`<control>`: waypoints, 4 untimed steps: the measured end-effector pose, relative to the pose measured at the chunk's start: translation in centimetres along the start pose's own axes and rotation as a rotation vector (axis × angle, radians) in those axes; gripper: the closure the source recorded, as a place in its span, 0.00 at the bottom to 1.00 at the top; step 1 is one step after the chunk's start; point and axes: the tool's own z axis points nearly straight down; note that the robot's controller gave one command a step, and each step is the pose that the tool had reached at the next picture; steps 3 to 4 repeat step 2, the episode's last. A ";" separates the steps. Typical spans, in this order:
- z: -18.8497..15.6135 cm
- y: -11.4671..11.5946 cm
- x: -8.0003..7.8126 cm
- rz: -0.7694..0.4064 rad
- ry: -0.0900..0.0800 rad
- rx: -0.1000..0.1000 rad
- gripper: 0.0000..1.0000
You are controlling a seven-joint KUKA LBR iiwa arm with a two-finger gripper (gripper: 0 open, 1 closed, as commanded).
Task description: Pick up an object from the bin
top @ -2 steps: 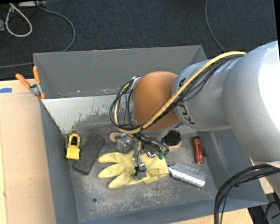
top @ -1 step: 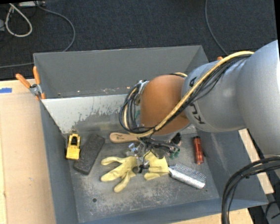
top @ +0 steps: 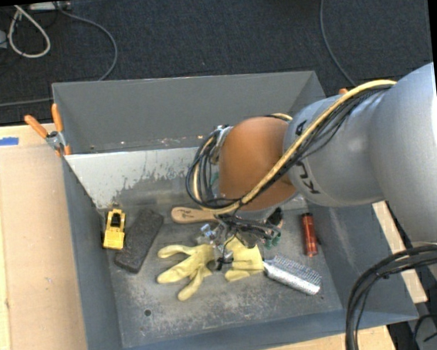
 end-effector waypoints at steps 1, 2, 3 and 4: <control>-10.2 1.2 0.9 -0.043 0.004 -0.002 1.00; -13.7 2.3 -2.9 -0.019 0.006 -0.004 1.00; -13.7 2.3 -2.9 -0.019 0.006 -0.004 1.00; -13.7 2.3 -2.9 -0.019 0.006 -0.004 1.00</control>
Offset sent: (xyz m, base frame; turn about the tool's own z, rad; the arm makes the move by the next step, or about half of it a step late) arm 0.0141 0.0327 0.1377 -0.0195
